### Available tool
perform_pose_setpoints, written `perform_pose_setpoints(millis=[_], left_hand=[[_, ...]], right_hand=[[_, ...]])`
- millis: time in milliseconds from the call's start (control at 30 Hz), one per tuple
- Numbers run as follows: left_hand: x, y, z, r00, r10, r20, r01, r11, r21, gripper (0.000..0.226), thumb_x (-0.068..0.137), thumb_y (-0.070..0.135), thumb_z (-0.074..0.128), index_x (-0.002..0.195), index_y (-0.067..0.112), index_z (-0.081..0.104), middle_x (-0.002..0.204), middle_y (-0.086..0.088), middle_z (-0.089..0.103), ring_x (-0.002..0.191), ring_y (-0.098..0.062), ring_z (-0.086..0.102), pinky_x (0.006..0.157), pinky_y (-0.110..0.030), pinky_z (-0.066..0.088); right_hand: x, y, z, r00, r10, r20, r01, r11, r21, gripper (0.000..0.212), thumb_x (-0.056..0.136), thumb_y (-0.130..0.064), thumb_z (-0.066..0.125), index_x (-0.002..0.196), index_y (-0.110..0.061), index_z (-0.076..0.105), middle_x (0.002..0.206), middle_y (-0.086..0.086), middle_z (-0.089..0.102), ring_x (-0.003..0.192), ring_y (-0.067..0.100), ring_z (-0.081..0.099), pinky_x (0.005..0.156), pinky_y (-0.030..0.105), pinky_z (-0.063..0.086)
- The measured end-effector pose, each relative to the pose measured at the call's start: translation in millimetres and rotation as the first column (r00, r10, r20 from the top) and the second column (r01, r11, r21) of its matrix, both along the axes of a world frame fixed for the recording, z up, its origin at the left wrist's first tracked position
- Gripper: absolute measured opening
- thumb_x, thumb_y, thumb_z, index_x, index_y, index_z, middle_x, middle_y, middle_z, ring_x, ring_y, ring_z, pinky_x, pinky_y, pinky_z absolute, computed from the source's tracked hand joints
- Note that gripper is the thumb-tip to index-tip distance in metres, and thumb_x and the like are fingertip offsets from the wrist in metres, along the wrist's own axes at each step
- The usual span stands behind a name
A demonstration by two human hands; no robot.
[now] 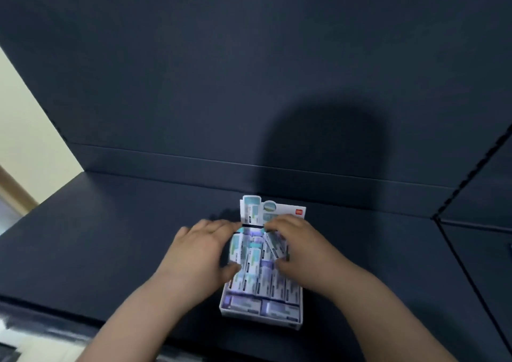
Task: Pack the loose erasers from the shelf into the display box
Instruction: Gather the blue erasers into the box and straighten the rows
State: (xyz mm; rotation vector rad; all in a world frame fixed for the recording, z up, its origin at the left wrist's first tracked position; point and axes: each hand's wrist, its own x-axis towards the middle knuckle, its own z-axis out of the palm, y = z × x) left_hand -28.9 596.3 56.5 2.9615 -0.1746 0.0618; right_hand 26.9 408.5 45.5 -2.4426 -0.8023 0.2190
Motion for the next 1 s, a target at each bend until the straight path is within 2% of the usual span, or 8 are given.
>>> perform_pose_setpoints(millis=[200, 333, 433, 500, 600, 800, 900, 1000], left_hand=[[45.6, 10.9, -21.7, 0.959, -0.218, -0.183, 0.205, 0.975, -0.088, 0.069, 0.086, 0.035, 0.058, 0.144, 0.035, 0.021, 0.150, 0.016, 0.025, 0.136, -0.007, 0.024, 0.109, -0.027, 0.021], [48.6, 14.5, -29.7, 0.929, -0.335, -0.154, 0.280, 0.913, -0.297, 0.054, 0.089, 0.015, 0.051, 0.139, 0.029, 0.037, 0.149, 0.014, 0.025, 0.135, -0.007, 0.026, 0.113, -0.019, 0.018], [47.8, 18.2, -28.8, 0.937, -0.335, -0.102, 0.287, 0.902, -0.322, 0.056, 0.086, 0.013, 0.051, 0.137, 0.032, 0.039, 0.144, 0.016, 0.027, 0.131, -0.010, 0.034, 0.112, -0.027, 0.027], [46.9, 21.3, -21.1, 0.952, -0.304, -0.022, 0.281, 0.903, -0.324, 0.053, 0.088, 0.019, 0.054, 0.138, 0.032, 0.039, 0.140, 0.017, 0.031, 0.127, -0.006, 0.037, 0.109, -0.019, 0.026], [42.1, 16.2, -6.7, 0.961, -0.255, 0.109, 0.276, 0.913, -0.301, 0.044, 0.092, 0.025, 0.051, 0.135, 0.030, 0.043, 0.134, 0.018, 0.040, 0.122, -0.001, 0.040, 0.096, -0.004, 0.021], [29.7, -46.1, -7.7, 0.930, -0.350, 0.110, 0.360, 0.929, -0.090, 0.045, 0.093, 0.029, 0.046, 0.137, 0.030, 0.039, 0.137, 0.012, 0.044, 0.128, -0.012, 0.037, 0.105, -0.029, 0.028], [23.4, -77.9, -13.5, 0.926, -0.359, 0.116, 0.356, 0.933, 0.048, 0.044, 0.074, 0.025, 0.066, 0.118, 0.019, 0.061, 0.111, 0.003, 0.065, 0.104, -0.021, 0.061, 0.087, -0.034, 0.047], [21.8, -110.3, -18.4, 0.938, -0.308, 0.161, 0.297, 0.951, 0.090, 0.045, 0.061, 0.031, 0.062, 0.103, 0.018, 0.069, 0.093, 0.003, 0.071, 0.087, -0.020, 0.067, 0.075, -0.032, 0.052]], right_hand=[[10.8, 23.8, -17.6, 0.999, -0.035, 0.010, 0.035, 0.999, -0.017, 0.061, 0.076, 0.009, 0.048, 0.130, -0.020, 0.048, 0.131, -0.004, 0.045, 0.122, 0.012, 0.040, 0.106, 0.019, 0.031], [8.5, 21.6, -25.1, 0.994, -0.096, 0.051, 0.096, 0.995, 0.009, 0.058, 0.075, 0.012, 0.044, 0.122, -0.021, 0.054, 0.121, -0.008, 0.047, 0.112, 0.010, 0.048, 0.101, 0.023, 0.040], [2.8, 20.8, -18.4, 0.983, -0.180, 0.042, 0.178, 0.983, 0.045, 0.051, 0.080, 0.009, 0.045, 0.120, -0.020, 0.056, 0.118, -0.011, 0.047, 0.109, 0.004, 0.047, 0.096, 0.006, 0.032], [-5.5, 11.9, -13.3, 0.961, -0.271, 0.045, 0.265, 0.958, 0.111, 0.045, 0.082, 0.005, 0.049, 0.118, -0.020, 0.058, 0.112, -0.016, 0.046, 0.102, -0.006, 0.045, 0.088, -0.006, 0.024], [-22.4, -8.8, -10.5, 0.914, -0.403, 0.052, 0.384, 0.897, 0.217, 0.040, 0.081, 0.002, 0.056, 0.110, -0.023, 0.063, 0.103, -0.029, 0.046, 0.097, -0.017, 0.046, 0.084, -0.006, 0.027], [-38.3, -30.4, -15.0, 0.915, -0.399, 0.056, 0.384, 0.904, 0.187, 0.034, 0.078, -0.005, 0.064, 0.109, -0.020, 0.064, 0.099, -0.024, 0.048, 0.092, -0.012, 0.047, 0.083, -0.007, 0.026], [-37.7, -42.7, -17.8, 0.935, -0.348, 0.068, 0.336, 0.930, 0.148, 0.037, 0.080, -0.009, 0.064, 0.116, -0.015, 0.060, 0.111, -0.007, 0.054, 0.100, -0.002, 0.045, 0.088, -0.006, 0.021], [-38.5, -74.1, -17.3, 0.949, -0.306, 0.071, 0.292, 0.943, 0.158, 0.039, 0.081, -0.013, 0.063, 0.119, -0.020, 0.058, 0.116, -0.007, 0.055, 0.105, -0.002, 0.046, 0.091, -0.004, 0.024]])
